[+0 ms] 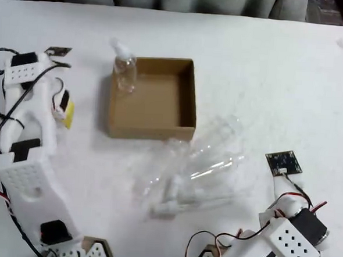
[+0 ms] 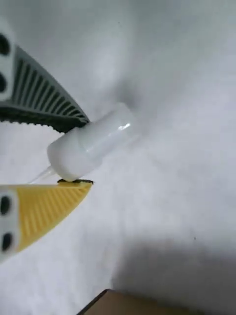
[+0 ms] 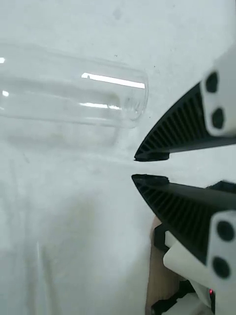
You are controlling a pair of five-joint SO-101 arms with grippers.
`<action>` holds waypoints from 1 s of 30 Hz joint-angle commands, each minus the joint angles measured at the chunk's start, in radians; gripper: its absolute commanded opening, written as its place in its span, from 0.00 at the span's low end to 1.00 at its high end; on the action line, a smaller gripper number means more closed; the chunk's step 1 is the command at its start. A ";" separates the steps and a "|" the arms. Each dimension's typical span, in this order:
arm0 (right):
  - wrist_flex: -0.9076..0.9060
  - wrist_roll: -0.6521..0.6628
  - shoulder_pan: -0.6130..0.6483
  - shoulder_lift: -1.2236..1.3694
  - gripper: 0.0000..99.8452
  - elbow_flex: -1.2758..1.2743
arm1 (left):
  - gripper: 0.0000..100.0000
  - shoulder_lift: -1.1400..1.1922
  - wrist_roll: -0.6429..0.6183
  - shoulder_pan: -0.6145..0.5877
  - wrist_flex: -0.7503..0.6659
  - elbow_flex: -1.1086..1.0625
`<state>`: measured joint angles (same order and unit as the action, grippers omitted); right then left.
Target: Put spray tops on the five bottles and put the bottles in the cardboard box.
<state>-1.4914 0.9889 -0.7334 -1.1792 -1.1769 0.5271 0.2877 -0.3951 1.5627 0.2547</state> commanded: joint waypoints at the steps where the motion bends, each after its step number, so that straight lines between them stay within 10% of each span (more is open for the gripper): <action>1: 0.004 0.009 -0.002 -0.005 0.02 0.005 | 0.02 -0.021 0.017 0.038 0.018 0.049; 30: 0.007 0.008 -0.002 -0.005 0.02 -0.005 | 0.08 -0.627 0.011 0.131 -0.601 -0.931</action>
<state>-1.4883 0.9889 -0.7334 -1.1792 -1.1815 -0.0330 0.2647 -0.2754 1.0994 -0.6061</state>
